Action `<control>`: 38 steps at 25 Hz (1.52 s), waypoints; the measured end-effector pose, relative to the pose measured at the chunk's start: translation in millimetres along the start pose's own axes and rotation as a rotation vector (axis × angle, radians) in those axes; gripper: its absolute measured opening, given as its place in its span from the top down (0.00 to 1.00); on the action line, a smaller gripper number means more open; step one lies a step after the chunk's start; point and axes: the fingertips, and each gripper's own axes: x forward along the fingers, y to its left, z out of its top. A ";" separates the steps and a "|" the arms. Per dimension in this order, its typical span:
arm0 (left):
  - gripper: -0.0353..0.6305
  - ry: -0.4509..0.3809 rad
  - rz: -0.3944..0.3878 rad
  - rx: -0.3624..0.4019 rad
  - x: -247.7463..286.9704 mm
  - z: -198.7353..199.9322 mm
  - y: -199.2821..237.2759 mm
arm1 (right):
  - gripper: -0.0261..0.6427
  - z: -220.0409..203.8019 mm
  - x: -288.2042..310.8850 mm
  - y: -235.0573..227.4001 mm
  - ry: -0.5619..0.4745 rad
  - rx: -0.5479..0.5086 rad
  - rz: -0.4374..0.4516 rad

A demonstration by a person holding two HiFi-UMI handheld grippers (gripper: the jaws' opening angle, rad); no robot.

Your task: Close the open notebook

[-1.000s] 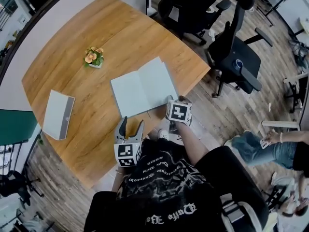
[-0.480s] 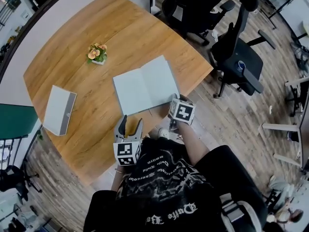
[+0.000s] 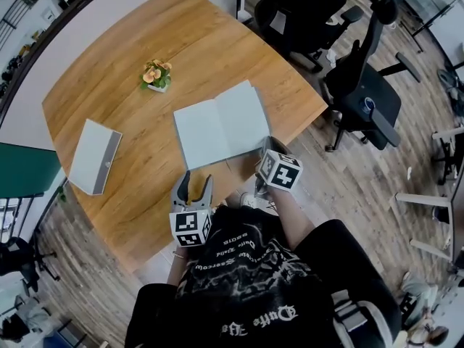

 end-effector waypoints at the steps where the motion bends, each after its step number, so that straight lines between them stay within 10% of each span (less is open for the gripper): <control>1: 0.53 -0.005 0.002 -0.003 -0.7 1.1 0.7 | 0.91 2.7 -3.0 3.0 -0.014 -0.001 0.011; 38: 0.55 -0.078 0.160 -0.094 -63.2 -13.0 37.2 | 0.91 -5.3 -77.5 179.4 -0.186 -0.569 0.406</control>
